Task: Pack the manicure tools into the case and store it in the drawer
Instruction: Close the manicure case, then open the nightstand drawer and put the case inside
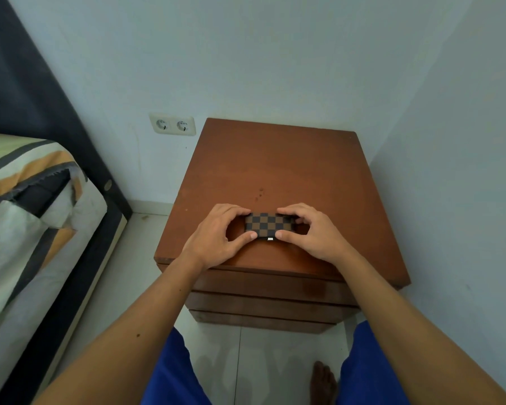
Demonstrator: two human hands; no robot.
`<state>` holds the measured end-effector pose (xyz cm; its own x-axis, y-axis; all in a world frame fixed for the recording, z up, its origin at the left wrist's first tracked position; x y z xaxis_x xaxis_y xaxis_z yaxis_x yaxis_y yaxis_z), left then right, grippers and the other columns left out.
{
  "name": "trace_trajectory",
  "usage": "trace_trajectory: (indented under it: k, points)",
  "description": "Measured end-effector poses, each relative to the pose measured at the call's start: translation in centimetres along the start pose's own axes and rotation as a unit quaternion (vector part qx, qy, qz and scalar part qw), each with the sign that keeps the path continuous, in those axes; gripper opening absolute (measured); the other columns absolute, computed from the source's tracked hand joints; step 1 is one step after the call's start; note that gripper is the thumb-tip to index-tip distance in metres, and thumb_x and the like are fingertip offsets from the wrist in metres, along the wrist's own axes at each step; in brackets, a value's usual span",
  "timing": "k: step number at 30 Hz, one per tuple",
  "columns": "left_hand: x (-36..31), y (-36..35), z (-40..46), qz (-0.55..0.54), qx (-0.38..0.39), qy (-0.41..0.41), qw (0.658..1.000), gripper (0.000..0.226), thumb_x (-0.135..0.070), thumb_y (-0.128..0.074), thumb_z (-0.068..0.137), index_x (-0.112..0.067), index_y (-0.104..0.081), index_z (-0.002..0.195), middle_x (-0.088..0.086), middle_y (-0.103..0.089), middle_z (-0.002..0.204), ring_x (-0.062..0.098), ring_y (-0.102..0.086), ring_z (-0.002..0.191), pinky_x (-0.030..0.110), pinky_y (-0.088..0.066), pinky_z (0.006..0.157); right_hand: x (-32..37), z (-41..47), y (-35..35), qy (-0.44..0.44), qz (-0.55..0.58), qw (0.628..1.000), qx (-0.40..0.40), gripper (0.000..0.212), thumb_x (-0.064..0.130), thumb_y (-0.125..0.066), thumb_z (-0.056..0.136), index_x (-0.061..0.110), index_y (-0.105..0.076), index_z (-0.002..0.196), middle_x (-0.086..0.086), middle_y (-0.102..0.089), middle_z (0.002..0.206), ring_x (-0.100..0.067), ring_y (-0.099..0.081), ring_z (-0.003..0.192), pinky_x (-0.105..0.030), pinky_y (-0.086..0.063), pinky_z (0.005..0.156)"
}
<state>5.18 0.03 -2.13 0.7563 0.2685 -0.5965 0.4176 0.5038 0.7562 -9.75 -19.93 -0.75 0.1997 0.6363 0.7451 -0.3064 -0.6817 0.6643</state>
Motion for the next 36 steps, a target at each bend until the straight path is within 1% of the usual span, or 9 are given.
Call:
trace_trajectory:
  k: [12,17,19,23,26,28,31,33,36]
  points:
    - [-0.2,0.2,-0.1,0.014,0.013,0.007,1.0,0.055,-0.056,-0.07,0.096,-0.024,-0.06,0.14,-0.006,-0.061,0.139,0.009,-0.049,0.133,0.04,-0.048,0.112,0.8,-0.9,-0.5,0.013,-0.031,0.999,-0.017,0.059,0.043,-0.082,0.086,0.024,-0.064,0.138,0.008,-0.061,0.134,-0.012,-0.054,0.126,-0.04,-0.051,0.108]
    - [-1.2,2.6,-2.7,0.038,-0.018,0.036,0.998,0.068,-0.074,-0.049,0.096,-0.027,-0.058,0.144,-0.004,-0.061,0.141,0.011,-0.055,0.127,0.034,-0.051,0.103,0.1,-4.9,2.0,-0.034,-0.051,0.995,-0.078,0.08,0.067,-0.076,0.081,0.025,-0.055,0.146,0.008,-0.055,0.142,-0.011,-0.052,0.132,-0.038,-0.048,0.112]
    - [-0.1,4.1,-4.8,0.075,-0.043,0.044,0.995,0.074,-0.078,-0.052,0.093,-0.026,-0.055,0.146,-0.001,-0.06,0.142,0.015,-0.056,0.126,0.034,-0.048,0.103,-1.0,-7.5,3.8,-0.045,-0.087,0.989,-0.111,0.088,0.072,-0.074,0.079,0.025,-0.051,0.149,0.006,-0.05,0.148,-0.012,-0.044,0.139,-0.037,-0.041,0.117]
    - [3.8,7.0,-10.6,0.062,-0.14,0.152,0.976,0.097,-0.073,-0.072,0.081,-0.015,-0.043,0.153,0.012,-0.051,0.15,0.027,-0.048,0.137,0.042,-0.042,0.111,-4.4,-13.4,6.0,-0.114,-0.114,0.967,-0.198,0.111,0.076,-0.079,0.072,0.024,-0.033,0.158,0.002,-0.032,0.164,-0.019,-0.03,0.152,-0.042,-0.031,0.123]
    - [5.6,6.5,-13.2,-0.047,-0.133,0.279,0.95,0.114,-0.066,-0.083,0.08,-0.013,-0.026,0.163,0.014,-0.035,0.167,0.032,-0.037,0.152,0.05,-0.035,0.122,-6.7,-16.9,5.7,-0.203,-0.05,0.939,-0.272,0.126,0.072,-0.085,0.066,0.018,-0.023,0.162,-0.004,-0.028,0.167,-0.023,-0.028,0.153,-0.044,-0.03,0.124]
    - [5.2,5.1,-13.6,-0.166,-0.09,0.321,0.928,0.101,-0.06,-0.078,0.086,-0.017,-0.029,0.163,0.009,-0.045,0.163,0.029,-0.046,0.148,0.05,-0.038,0.122,-7.7,-18.1,4.8,-0.263,0.043,0.919,-0.291,0.133,0.072,-0.087,0.063,0.015,-0.021,0.163,-0.007,-0.03,0.167,-0.024,-0.031,0.153,-0.043,-0.03,0.125]
    - [4.2,3.1,-13.8,-0.269,-0.074,0.305,0.911,0.051,-0.052,-0.063,0.099,-0.028,-0.049,0.142,-0.014,-0.065,0.126,0.006,-0.064,0.113,0.044,-0.05,0.111,-9.1,-19.0,3.1,-0.27,0.157,0.91,-0.274,0.12,0.077,-0.085,0.061,0.021,-0.038,0.156,0.002,-0.052,0.154,-0.019,-0.049,0.143,-0.044,-0.038,0.122]
    - [4.2,2.4,-14.0,-0.293,-0.109,0.299,0.901,0.048,-0.053,-0.061,0.101,-0.029,-0.051,0.142,-0.014,-0.065,0.125,0.007,-0.064,0.113,0.04,-0.053,0.106,-9.6,-19.5,2.1,-0.275,0.197,0.904,-0.261,0.114,0.082,-0.079,0.065,0.025,-0.041,0.155,0.005,-0.056,0.15,-0.017,-0.053,0.138,-0.047,-0.041,0.12]
    - [4.7,1.9,-14.4,-0.287,-0.126,0.307,0.899,0.064,-0.063,-0.061,0.098,-0.023,-0.052,0.148,-0.003,-0.065,0.135,0.019,-0.063,0.122,0.039,-0.053,0.102,-9.8,-20.1,1.8,-0.285,0.21,0.896,-0.268,0.107,0.084,-0.072,0.07,0.022,-0.045,0.153,0.003,-0.06,0.146,-0.018,-0.057,0.134,-0.048,-0.044,0.118]
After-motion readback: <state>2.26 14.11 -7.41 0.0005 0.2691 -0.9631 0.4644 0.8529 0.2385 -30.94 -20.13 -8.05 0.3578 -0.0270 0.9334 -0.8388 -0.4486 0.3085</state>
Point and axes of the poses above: each hand's wrist, its own z-axis towards the middle knuckle, its own y-axis out of the back of the hand, x = y × z, the point moved 4 cm from there along z, towards the middle knuckle
